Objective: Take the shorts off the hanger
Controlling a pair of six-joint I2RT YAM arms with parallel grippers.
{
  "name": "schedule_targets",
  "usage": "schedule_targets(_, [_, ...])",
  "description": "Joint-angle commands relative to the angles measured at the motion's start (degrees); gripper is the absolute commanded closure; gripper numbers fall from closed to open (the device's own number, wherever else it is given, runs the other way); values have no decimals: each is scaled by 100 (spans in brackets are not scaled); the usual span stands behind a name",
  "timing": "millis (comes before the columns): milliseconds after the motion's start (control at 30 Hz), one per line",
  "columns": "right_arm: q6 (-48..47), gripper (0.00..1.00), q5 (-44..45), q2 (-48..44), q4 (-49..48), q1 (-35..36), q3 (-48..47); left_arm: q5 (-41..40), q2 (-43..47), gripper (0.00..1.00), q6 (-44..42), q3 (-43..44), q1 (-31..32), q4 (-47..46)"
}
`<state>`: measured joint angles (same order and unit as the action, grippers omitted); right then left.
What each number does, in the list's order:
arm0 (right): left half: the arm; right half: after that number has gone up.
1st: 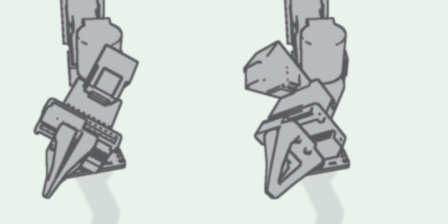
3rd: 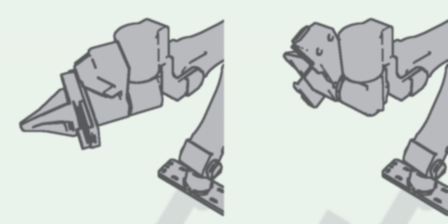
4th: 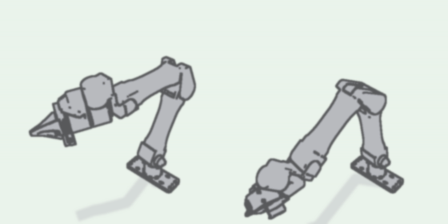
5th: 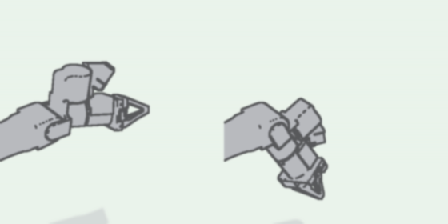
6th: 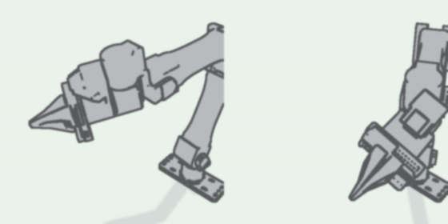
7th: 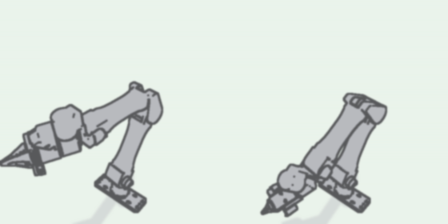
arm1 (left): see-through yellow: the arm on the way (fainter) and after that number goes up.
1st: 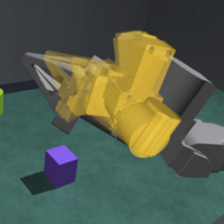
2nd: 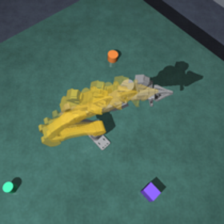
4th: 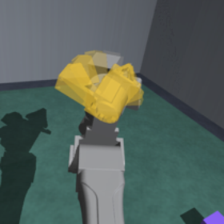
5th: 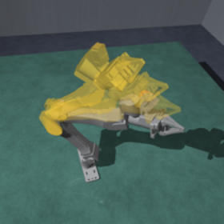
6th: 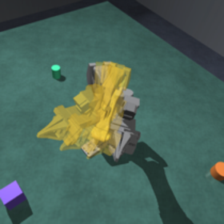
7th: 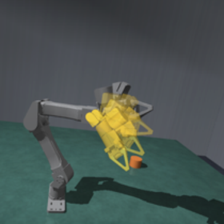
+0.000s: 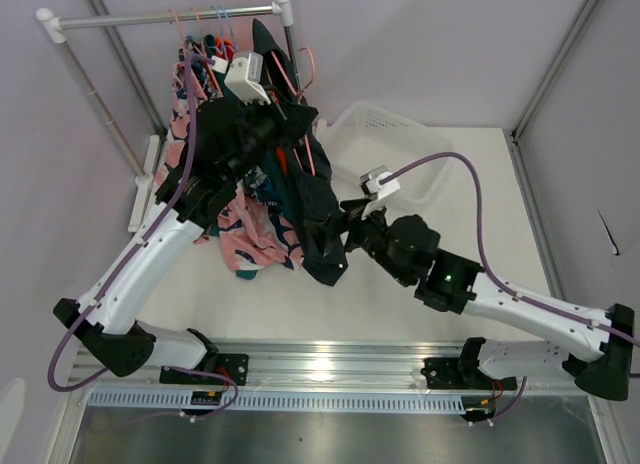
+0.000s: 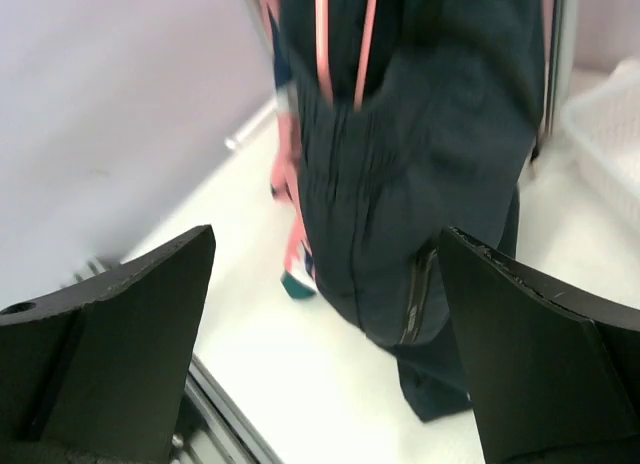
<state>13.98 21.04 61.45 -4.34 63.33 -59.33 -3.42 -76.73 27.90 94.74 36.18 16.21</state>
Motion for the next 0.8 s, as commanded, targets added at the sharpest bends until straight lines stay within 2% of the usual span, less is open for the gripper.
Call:
schedule_targets(0, [62, 0, 532, 296, -303, 127, 35, -88, 88, 100, -171, 396, -24, -373])
schedule_targets(100, [-421, 0, 612, 769, -856, 57, -33, -97, 158, 100, -153, 396, -24, -346])
schedule_targets(167, [-614, 2, 516, 1096, -858, -127, -314, -123, 228, 100, -136, 335, -24, -373])
schedule_targets(233, [-642, 34, 322, 1448, -648, -233, -763, -159, 246, 100, -171, 352, -24, -338])
schedule_targets(267, [-616, 55, 305, 1510, -604, -233, -825, -220, 255, 100, -197, 422, -24, -259])
schedule_targets(300, [-511, 80, 278, 1536, -621, -225, -834, -255, 264, 100, -232, 501, -32, -206])
schedule_targets(333, [-440, 91, 208, 1510, -630, -190, -739, -290, 246, 100, -267, 554, -41, -145])
schedule_targets(367, [-353, 97, 208, 1475, -621, -137, -651, -308, 229, 100, -328, 676, -59, -22])
schedule_targets(400, [-274, 100, 225, 1432, -577, -85, -554, -308, 202, 100, -355, 808, -111, 31])
schedule_targets(567, [350, 100, 603, 634, -472, 608, 595, -282, 0, 100, -487, 1405, -375, 304])
schedule_targets(767, [782, 100, 1508, -202, 388, 1497, 1143, 122, -544, 100, -242, 2425, -990, 550])
